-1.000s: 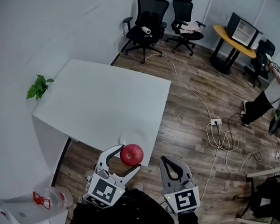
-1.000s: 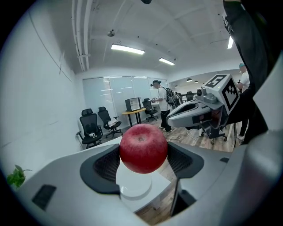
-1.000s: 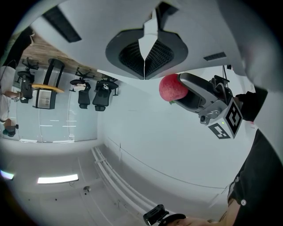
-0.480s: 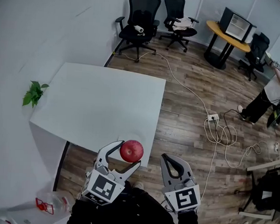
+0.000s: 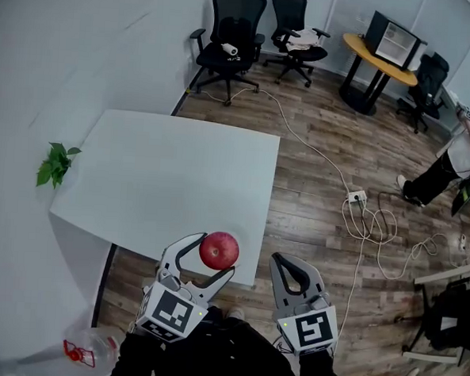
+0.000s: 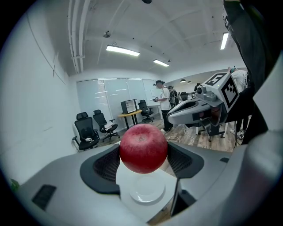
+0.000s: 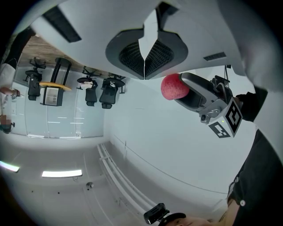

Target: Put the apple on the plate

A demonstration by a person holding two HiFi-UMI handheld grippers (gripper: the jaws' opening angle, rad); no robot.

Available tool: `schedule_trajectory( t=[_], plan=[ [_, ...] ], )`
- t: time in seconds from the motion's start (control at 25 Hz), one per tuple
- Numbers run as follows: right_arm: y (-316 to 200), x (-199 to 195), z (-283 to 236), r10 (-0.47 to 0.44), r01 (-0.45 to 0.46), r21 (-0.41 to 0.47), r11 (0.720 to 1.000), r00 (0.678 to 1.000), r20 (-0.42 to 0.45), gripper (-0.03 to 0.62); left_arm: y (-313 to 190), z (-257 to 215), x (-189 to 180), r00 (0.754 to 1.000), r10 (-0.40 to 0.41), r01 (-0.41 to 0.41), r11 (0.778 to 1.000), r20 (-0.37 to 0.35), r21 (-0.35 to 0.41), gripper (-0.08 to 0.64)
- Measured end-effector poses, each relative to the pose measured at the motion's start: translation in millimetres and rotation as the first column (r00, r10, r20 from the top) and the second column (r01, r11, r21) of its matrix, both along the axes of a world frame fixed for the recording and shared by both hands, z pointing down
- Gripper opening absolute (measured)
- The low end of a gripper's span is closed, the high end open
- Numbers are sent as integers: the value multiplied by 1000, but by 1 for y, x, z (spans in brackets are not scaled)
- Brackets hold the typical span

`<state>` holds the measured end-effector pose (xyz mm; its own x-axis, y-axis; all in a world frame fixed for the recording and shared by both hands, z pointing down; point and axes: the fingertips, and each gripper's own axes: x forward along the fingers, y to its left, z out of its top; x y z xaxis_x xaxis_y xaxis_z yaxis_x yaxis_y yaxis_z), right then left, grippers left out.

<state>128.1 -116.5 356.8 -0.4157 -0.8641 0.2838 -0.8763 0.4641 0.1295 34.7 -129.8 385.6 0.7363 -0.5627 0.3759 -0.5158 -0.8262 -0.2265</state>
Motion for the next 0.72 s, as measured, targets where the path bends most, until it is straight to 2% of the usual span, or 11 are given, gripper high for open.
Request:
schedule_trajectory(
  t=[0.4,0.72],
  plan=[
    [-14,-13,2,21,-21,-5,1000,1000,-17,41,-17,7,-20,1000,-3,3,1000,-7,-11,342],
    [-15,-16,8,41,-42,-20,999,999,-30,41,-22,16,-22,1000,16,-16,1000,3,-13,342]
  ],
)
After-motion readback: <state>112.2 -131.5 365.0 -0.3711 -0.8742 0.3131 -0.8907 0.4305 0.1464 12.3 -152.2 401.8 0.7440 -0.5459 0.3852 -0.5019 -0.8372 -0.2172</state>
